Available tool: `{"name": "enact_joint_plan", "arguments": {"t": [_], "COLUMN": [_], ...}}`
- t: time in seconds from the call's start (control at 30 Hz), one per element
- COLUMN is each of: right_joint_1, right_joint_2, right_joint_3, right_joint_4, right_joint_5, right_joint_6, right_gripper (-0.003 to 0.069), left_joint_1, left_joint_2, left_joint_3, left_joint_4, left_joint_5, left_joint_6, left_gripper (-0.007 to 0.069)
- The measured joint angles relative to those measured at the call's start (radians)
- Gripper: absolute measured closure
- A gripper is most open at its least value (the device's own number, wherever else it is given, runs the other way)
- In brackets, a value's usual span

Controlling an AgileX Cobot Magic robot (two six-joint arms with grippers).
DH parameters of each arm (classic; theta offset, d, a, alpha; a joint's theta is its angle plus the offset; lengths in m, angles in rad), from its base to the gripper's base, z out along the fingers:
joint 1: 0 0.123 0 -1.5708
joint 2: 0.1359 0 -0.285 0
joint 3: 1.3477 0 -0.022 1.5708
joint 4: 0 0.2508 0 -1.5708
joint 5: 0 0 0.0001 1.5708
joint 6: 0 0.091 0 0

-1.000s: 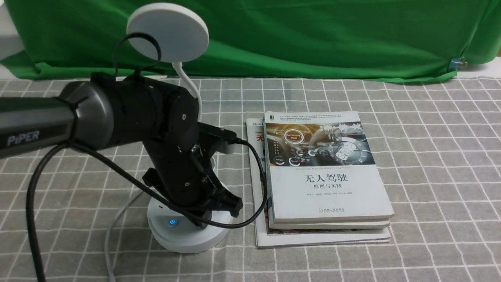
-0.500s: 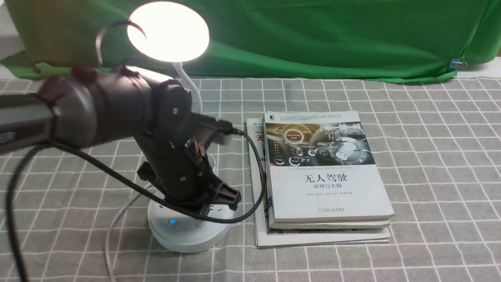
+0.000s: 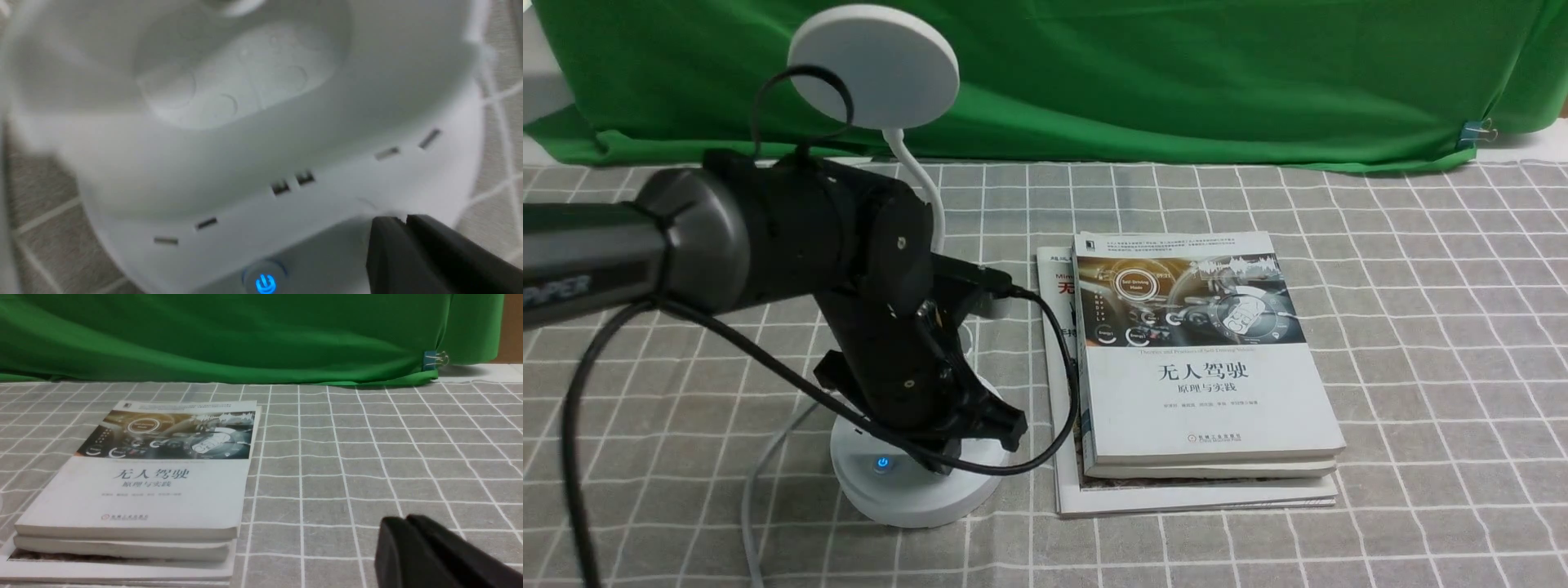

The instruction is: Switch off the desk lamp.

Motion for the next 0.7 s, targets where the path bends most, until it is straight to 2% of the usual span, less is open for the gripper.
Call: {"name": "enact_joint_plan", "arguments": {"t": [0.33,0.5,0.7], "right_joint_1": [0.0,0.0,0.0], "right_joint_2": [0.0,0.0,0.0], "right_joint_3": [0.0,0.0,0.0], "right_joint_4": [0.0,0.0,0.0], "right_joint_5": [0.0,0.0,0.0], "right_joint_6": [0.0,0.0,0.0], "right_gripper": [0.0624,0.0624,0.0624], "left_joint_1": [0.0,0.0,0.0], "left_joint_2": [-0.121,-0.312,-0.67], "left_joint_3": [0.037,0.23,0.551], "left_joint_4": [-0.004,-0.036,-0.056], "left_joint_5": [-0.016,-0.166,-0.525], "left_joint_6": [0.0,-0.001,-0.003], "left_gripper": [0.0606,0.0606,0.0606]}}
